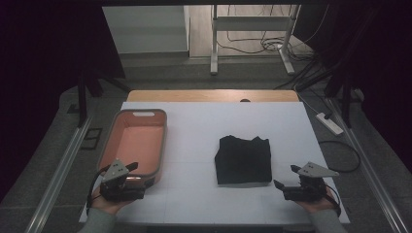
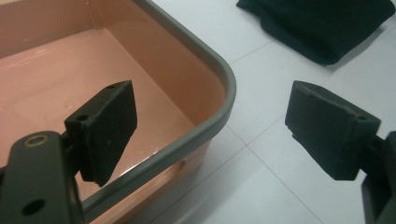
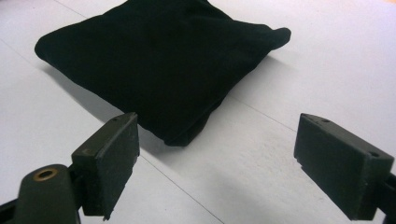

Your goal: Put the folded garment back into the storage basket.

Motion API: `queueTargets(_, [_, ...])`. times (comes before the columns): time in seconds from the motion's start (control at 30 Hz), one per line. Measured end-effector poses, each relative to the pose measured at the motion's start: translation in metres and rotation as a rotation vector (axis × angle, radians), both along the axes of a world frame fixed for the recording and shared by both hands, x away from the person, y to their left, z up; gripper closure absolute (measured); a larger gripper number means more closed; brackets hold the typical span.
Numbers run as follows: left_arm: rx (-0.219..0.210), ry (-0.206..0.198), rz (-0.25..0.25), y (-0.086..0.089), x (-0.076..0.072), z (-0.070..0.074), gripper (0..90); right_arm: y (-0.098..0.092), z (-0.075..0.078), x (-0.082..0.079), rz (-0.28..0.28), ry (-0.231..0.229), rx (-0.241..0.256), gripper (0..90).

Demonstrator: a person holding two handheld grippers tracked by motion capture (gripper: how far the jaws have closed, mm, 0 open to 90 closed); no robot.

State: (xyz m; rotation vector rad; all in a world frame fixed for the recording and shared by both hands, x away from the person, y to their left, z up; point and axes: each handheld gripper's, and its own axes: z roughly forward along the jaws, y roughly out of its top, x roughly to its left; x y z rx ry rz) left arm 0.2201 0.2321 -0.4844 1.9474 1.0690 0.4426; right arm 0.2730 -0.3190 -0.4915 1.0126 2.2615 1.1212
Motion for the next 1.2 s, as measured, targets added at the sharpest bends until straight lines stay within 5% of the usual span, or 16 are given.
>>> queueTargets(1.2, [0.004, -0.011, -0.016, -0.0091, 0.0036, 0.0024, 17.1, 0.0045, -0.0016, 0.0023, 0.017, 0.007, 0.006, 16.8])
